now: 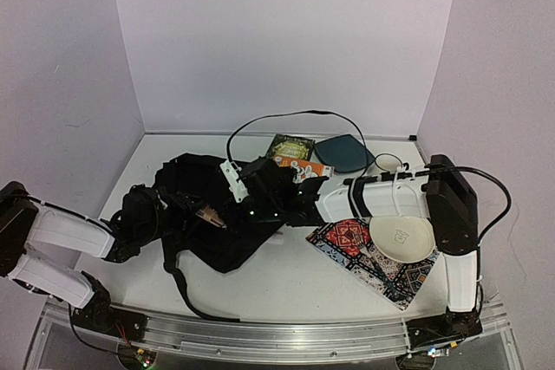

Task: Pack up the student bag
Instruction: Place the card case in the lower front pocket of the bag.

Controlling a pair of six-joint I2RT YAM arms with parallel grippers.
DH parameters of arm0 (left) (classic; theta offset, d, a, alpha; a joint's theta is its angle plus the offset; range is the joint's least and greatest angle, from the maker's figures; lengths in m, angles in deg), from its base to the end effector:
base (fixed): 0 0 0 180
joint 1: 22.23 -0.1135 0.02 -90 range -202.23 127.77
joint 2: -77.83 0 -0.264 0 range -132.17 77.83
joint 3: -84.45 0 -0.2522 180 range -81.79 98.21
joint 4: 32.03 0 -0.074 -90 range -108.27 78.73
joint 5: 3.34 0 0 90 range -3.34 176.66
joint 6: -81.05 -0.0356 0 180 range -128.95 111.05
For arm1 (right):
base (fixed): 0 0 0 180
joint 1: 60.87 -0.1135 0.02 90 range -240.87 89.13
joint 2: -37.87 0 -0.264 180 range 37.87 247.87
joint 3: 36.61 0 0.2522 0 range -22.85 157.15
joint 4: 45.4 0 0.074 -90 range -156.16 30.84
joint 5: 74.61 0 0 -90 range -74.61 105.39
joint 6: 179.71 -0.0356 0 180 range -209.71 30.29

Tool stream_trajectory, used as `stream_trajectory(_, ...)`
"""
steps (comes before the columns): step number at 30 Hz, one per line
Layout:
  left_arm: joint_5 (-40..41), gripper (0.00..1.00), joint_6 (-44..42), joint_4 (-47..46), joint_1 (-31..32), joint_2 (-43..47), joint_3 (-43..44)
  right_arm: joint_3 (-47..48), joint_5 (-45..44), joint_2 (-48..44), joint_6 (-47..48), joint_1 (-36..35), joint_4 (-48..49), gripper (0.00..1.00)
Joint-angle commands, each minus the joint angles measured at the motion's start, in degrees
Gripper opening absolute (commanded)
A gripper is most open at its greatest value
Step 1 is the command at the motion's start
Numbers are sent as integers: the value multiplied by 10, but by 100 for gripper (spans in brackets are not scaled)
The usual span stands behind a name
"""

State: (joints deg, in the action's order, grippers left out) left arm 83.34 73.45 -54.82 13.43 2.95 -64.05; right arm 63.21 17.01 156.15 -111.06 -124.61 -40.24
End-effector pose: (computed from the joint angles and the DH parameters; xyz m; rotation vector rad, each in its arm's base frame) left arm 0.1913 -0.1398 0.1566 -0.8366 2.0479 -1.3464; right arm 0.2163 0.4407 0.2409 -0.7213 1.8002 1.0576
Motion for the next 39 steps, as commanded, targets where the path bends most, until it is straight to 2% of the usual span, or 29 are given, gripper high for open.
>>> stream_trajectory(1, 15, 61, -16, 17, -4, 37, 6, 15, 5, -29, 0, -11, 21, 0)
stream_trajectory(5, 11, 59, -13, 67, -4, 65, 1, 16, 1, -27, 2, -11, 21, 0)
stream_trajectory(7, 6, 51, -13, 91, -4, 76, 2, 19, 5, -25, 2, -12, 21, 0)
stream_trajectory(10, 0, 30, -12, 99, -4, 77, 4, 23, 11, -20, 2, -12, 21, 0)
stream_trajectory(13, -12, 16, -20, 99, -4, 60, 21, 27, 18, -17, 3, -11, 21, 0)
stream_trajectory(17, -28, 3, -29, 99, -4, 29, 49, 30, 28, -16, 5, -12, 21, 0)
stream_trajectory(19, -30, 0, -34, 98, -3, 14, 65, 31, 35, -13, 6, -12, 21, 0)
stream_trajectory(27, -4, 0, -16, 87, 6, -10, 96, 52, 62, 5, -3, -12, 22, 0)
stream_trajectory(29, -7, 3, -17, 85, 9, -18, 98, 54, 56, 7, -4, -12, 22, 0)
stream_trajectory(32, -13, 16, -17, 86, 10, -22, 85, 54, 34, 4, -3, -12, 19, 6)
stream_trajectory(36, 7, 39, -36, 88, 10, 19, 47, 45, 8, -15, 8, -12, 2, 15)
stream_trajectory(39, 14, 51, -60, 114, 9, 62, 29, 31, -2, -34, 10, -11, -9, 27)
